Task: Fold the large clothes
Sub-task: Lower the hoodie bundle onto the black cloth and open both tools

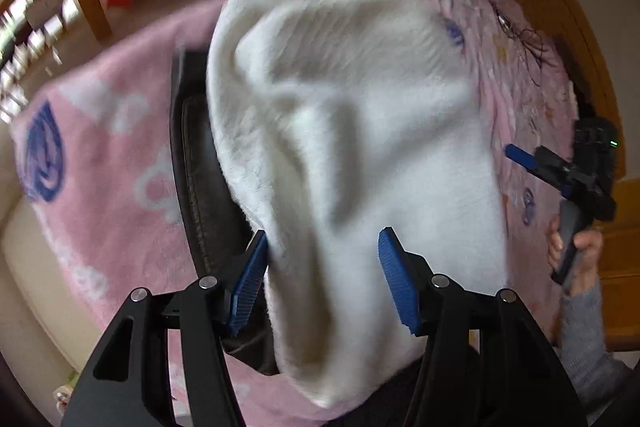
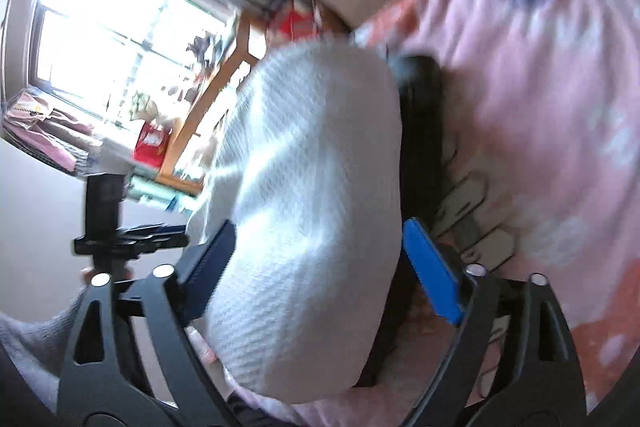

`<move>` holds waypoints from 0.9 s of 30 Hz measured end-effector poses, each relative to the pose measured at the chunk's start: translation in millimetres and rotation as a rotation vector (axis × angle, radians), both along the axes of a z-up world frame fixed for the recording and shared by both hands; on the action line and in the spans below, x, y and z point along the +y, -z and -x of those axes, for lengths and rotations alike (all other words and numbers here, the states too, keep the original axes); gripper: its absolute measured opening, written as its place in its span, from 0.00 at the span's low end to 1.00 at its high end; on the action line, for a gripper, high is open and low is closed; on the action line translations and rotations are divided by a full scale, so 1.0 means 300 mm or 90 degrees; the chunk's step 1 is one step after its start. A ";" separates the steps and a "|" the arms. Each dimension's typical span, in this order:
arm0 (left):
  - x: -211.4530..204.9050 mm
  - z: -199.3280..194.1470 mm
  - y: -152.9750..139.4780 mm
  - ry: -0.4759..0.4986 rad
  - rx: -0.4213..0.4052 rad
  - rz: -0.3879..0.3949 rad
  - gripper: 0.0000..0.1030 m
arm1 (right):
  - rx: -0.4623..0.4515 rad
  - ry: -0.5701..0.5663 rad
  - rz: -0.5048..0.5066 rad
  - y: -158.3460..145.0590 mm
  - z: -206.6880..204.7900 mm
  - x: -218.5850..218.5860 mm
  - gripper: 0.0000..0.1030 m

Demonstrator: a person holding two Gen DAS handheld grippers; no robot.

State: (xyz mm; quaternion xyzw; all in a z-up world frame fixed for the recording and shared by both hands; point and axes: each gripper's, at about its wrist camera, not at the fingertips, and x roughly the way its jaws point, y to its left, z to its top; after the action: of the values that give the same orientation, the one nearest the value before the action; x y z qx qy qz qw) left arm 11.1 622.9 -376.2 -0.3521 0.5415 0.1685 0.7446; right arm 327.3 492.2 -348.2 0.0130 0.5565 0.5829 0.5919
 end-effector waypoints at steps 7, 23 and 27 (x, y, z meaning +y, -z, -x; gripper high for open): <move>-0.255 -0.178 -0.262 -0.075 -0.034 -0.118 0.52 | -0.097 -0.010 -0.077 -0.190 0.169 -0.053 0.87; -0.238 -0.111 0.105 -0.174 0.143 -0.091 0.50 | -0.214 -0.025 0.141 0.177 0.449 -0.068 0.85; -0.186 -0.113 0.229 -0.147 0.144 -0.066 0.51 | -0.167 -0.007 0.204 0.330 0.440 -0.051 0.92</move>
State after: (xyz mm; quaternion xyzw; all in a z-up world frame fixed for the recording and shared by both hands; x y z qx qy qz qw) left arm 45.1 567.0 -444.8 -0.3515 0.5684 0.3194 0.6718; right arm 195.2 476.8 -447.1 -0.1607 0.5603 0.4867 0.6506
